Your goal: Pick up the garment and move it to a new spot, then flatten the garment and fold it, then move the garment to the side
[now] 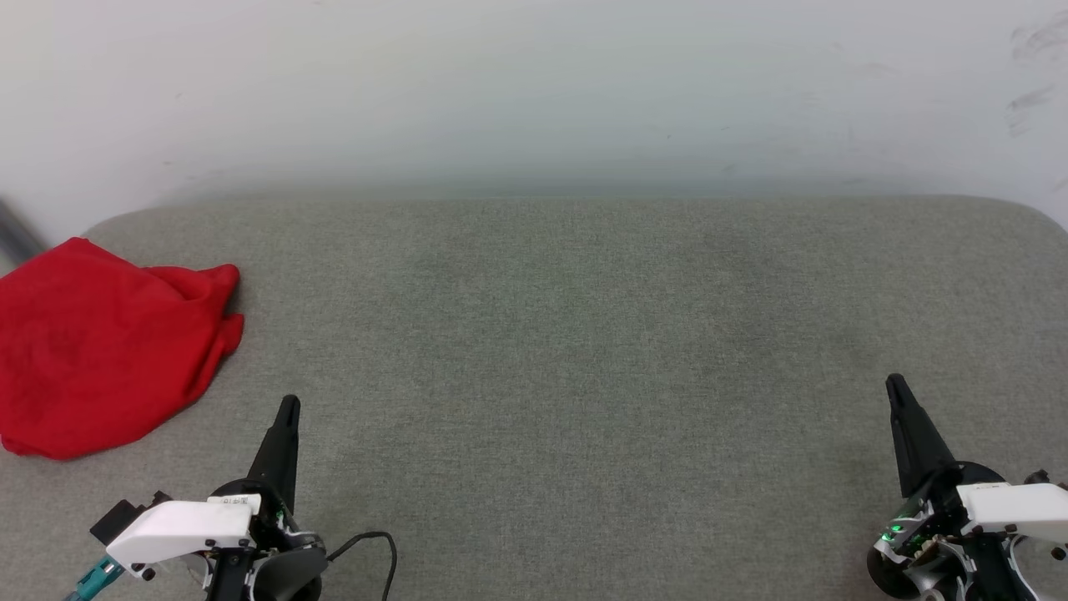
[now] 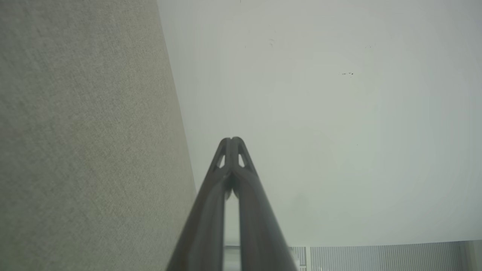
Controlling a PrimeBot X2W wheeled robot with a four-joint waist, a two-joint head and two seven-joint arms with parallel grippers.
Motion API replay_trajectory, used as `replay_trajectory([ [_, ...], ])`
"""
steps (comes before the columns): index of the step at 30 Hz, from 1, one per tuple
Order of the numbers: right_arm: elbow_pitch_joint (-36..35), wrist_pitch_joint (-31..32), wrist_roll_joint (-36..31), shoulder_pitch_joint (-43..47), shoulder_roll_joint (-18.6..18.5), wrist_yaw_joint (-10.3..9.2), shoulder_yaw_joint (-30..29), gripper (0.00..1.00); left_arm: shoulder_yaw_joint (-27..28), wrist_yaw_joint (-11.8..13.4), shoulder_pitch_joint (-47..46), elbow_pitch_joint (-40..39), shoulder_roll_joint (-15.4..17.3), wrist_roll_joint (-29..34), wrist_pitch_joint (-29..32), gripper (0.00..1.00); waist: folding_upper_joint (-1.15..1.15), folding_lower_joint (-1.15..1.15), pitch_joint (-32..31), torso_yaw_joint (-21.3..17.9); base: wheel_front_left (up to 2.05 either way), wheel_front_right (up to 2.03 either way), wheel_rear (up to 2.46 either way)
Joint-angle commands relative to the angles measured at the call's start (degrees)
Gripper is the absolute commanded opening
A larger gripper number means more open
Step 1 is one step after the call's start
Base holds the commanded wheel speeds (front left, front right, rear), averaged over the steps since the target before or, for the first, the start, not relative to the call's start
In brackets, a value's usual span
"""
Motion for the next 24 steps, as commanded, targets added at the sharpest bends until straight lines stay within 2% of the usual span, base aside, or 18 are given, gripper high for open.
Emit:
replay_trajectory([
  [1, 0.06, 0.13, -0.25, -0.94, 0.21, 0.00, -0.07, 0.00, 0.21, -0.02, -0.51, 0.05, -0.06, 0.28, 0.16, 0.00, 0.00, 0.00, 0.00, 0.00, 0.00, 0.00, 0.00],
  [15, 0.06, 0.13, -0.26, -0.94, 0.21, 0.00, -0.07, 0.00, 0.22, -0.02, -0.51, 0.05, -0.06, 0.28, 0.16, 0.00, 0.00, 0.00, 0.00, 0.00, 0.00, 0.00, 0.00],
  [16, -0.01, 0.00, 0.00, 0.00, 0.00, 0.00, 0.00, 1.00, -0.01, 0.00, 0.00, 0.00, 0.00, 0.00, 0.00, 1.00, 0.00, 0.00, 0.00, 0.00, 0.00, 0.00, 0.00],
  [17, 0.18, -0.03, 0.00, 0.19, 0.00, 0.00, 0.02, 1.00, -0.10, -0.01, 0.11, 0.23, -0.02, -0.04, -0.02, 1.00, 0.00, 0.00, 0.00, 0.00, 0.00, 0.00, 0.00],
  [18, 0.64, -0.05, 0.00, 0.55, 0.03, 0.00, 0.05, 0.00, -0.22, -0.01, 0.45, 0.69, -0.07, -0.07, -0.04, 0.00, 0.00, 0.00, 0.00, 0.00, 0.00, 0.00, 0.00],
  [19, 0.90, -0.11, -0.02, 0.96, 0.05, 0.00, 0.10, 1.00, -0.39, 0.00, 0.80, 0.97, -0.14, -0.11, -0.09, 1.00, 0.00, 0.00, 0.01, -0.01, 0.00, 0.00, 0.00],
  [24, -0.57, -1.46, -0.33, 1.65, 0.05, 0.00, 0.59, 1.00, -2.37, 0.00, 0.54, 0.02, -0.14, -0.17, -1.43, 1.00, 0.00, 0.00, 0.01, -0.02, 0.00, 0.00, 0.00],
])
